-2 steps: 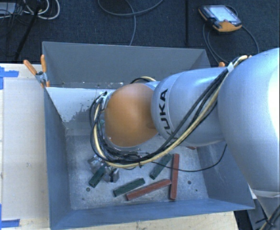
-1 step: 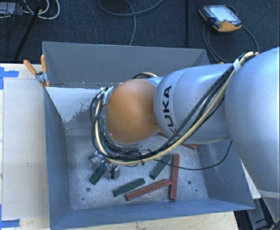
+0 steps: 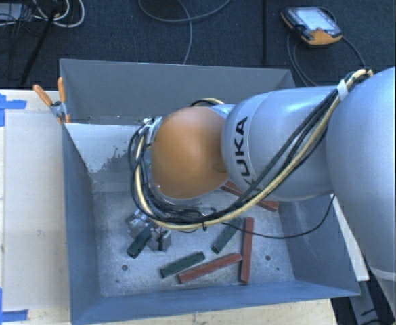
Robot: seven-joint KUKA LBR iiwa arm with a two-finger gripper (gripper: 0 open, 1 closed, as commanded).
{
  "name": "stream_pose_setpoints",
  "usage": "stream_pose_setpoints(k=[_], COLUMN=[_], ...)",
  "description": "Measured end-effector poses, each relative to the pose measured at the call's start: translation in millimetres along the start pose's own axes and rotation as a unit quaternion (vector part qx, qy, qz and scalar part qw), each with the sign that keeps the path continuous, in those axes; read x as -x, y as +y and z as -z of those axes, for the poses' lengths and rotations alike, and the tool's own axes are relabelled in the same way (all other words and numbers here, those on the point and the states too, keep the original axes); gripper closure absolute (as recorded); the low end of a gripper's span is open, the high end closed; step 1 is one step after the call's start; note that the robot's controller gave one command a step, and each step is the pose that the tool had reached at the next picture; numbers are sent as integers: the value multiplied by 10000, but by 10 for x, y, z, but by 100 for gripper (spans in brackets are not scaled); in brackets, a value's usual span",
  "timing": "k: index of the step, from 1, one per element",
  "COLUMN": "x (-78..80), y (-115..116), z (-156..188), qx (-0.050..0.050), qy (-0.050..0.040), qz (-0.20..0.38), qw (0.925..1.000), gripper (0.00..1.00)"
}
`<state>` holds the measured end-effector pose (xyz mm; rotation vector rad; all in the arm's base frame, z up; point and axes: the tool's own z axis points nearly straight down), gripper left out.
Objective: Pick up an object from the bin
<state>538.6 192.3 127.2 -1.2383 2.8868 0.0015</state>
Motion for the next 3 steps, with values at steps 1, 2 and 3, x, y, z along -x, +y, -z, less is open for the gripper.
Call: stream_pose_setpoints(k=[1, 2, 3], x=[6, 2, -6], y=[-2, 4, 10], z=[90, 153, 275], qx=[-8, -1, 12], qy=[-12, 2, 23], qz=[-7, -9, -14], qw=[10000, 10000, 10000], gripper=[100, 100, 100])
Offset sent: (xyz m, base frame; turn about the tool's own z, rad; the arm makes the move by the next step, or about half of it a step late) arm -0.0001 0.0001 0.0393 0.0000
